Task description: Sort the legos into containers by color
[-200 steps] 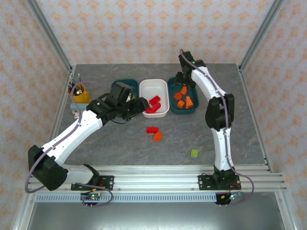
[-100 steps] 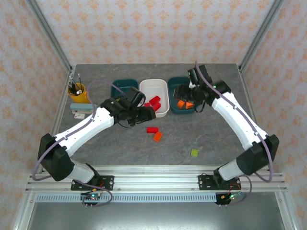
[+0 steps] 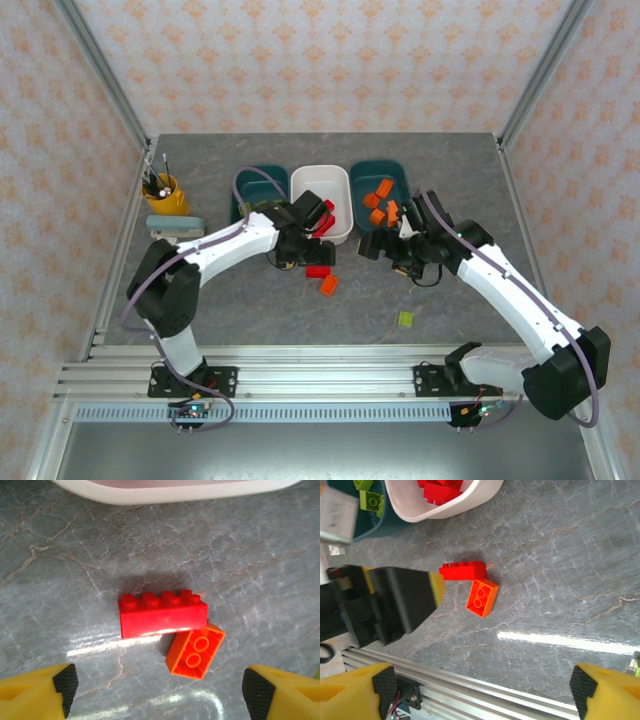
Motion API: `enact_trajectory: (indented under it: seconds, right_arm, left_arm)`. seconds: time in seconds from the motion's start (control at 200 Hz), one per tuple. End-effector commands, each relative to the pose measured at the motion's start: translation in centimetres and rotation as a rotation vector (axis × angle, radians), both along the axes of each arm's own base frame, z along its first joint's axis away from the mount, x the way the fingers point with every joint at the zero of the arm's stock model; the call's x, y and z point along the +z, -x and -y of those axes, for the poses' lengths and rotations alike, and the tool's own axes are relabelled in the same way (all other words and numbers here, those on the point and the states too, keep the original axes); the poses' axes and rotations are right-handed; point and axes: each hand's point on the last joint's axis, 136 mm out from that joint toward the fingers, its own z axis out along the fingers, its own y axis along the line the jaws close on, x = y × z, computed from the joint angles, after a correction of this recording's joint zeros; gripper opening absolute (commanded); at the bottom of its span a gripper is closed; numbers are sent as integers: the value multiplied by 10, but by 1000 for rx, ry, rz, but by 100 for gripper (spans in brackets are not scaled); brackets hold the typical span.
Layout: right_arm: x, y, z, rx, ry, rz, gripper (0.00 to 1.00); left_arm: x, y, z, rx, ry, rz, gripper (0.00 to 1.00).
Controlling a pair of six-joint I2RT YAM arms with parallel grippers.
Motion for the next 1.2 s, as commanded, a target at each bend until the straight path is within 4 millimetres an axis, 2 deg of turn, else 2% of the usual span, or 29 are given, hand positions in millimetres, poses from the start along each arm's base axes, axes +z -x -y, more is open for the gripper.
enact_trajectory:
  seconds: [0.0,0.145,0.21,0.275,0.48,0.691,0.926,1.191]
  right_arm:
    - [4,2,-2,3,-20,12,92]
    - [2,1,-2,-3,-18,11,92]
    - [1,2,-1,-7,-15,8,92]
    - [0,3,-1,-10,-13,6,92]
    - [-3,3,0,-11,-12,3,92]
    - [-3,2,-1,-14,-16,3,91]
    - [-3,4,0,-14,-15,-1,91]
    - [-4,5,0,-12,-15,-4,91]
  left_arm:
    - [-2,1,3,-103,-56,-7,94]
    - [-17,1,7,-128,-96,-44,97]
    - [-18,1,11,-140,-100,-44,97]
    - [-31,3,12,-153,-135,-73,96]
    - [-44,2,13,-161,-192,-74,90]
    - [-48,-7,13,-134,-209,-47,79]
    - [-45,-12,15,-121,-204,-27,76]
    - [-48,-15,18,-113,-198,-29,66]
